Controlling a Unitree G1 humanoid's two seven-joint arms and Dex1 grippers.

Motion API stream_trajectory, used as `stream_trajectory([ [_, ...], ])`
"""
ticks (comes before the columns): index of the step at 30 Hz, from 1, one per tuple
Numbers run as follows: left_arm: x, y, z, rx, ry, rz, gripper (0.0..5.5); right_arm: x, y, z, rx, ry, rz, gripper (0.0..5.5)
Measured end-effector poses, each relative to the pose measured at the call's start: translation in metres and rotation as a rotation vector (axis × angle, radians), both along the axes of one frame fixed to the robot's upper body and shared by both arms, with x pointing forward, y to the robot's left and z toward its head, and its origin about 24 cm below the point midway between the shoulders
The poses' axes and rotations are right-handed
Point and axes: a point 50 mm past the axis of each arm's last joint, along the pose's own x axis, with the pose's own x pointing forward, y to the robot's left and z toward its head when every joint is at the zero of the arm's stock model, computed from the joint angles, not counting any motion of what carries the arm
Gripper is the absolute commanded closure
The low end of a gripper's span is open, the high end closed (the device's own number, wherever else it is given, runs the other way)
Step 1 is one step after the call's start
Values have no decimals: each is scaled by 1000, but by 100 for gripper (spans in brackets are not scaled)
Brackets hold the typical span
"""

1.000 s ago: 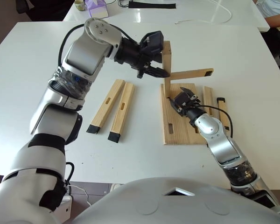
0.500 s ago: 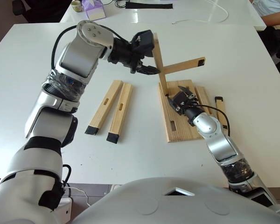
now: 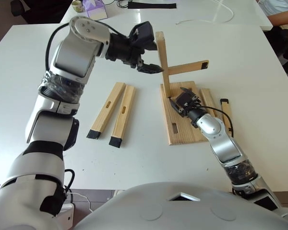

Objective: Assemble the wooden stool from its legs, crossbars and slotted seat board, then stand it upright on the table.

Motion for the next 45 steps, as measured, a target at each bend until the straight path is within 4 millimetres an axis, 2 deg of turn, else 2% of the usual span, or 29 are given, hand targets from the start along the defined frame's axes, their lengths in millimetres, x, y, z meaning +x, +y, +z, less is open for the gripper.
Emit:
stream_trajectory([
  [2, 1, 17, -10, 3, -1, 99, 170, 0, 5, -1, 24, 8, -5, 236],
  [6, 4, 41, -5, -54, -55, 271, 170, -1, 13, -2, 65, 26, -13, 236],
  [9, 0, 52, -5, -137, -69, 393, 170, -1, 10, 0, 94, 51, -19, 236],
  [11, -4, 61, 0, -224, -95, 490, 170, -1, 1, 3, 110, 77, -10, 236],
  [14, -18, 92, 4, -391, -154, 765, 170, -2, -37, 13, 96, 122, -31, 236],
  [16, -34, 103, -5, -459, -171, 897, 170, 0, -59, 19, 32, 138, -27, 236],
  [19, -58, 98, -36, -526, -107, 1037, 170, 4, -82, 27, -77, 156, 17, 236],
  [21, -72, 93, -52, -549, -58, 1105, 170, 6, -90, 31, -132, 158, 52, 236],
  [23, -81, 88, -57, -586, -48, 1150, 170, 7, -91, 30, -177, 158, 89, 236],
  [29, -90, 80, -68, -603, -17, 1208, 170, 9, -81, 28, -205, 144, 132, 236],
  [35, -90, 75, -70, -593, -8, 1204, 170, 4, -55, 24, -143, 145, 170, 236],
  [45, -89, 76, -71, -599, -19, 1235, 170, 4, -7, 21, 5, 199, 59, 236],
])
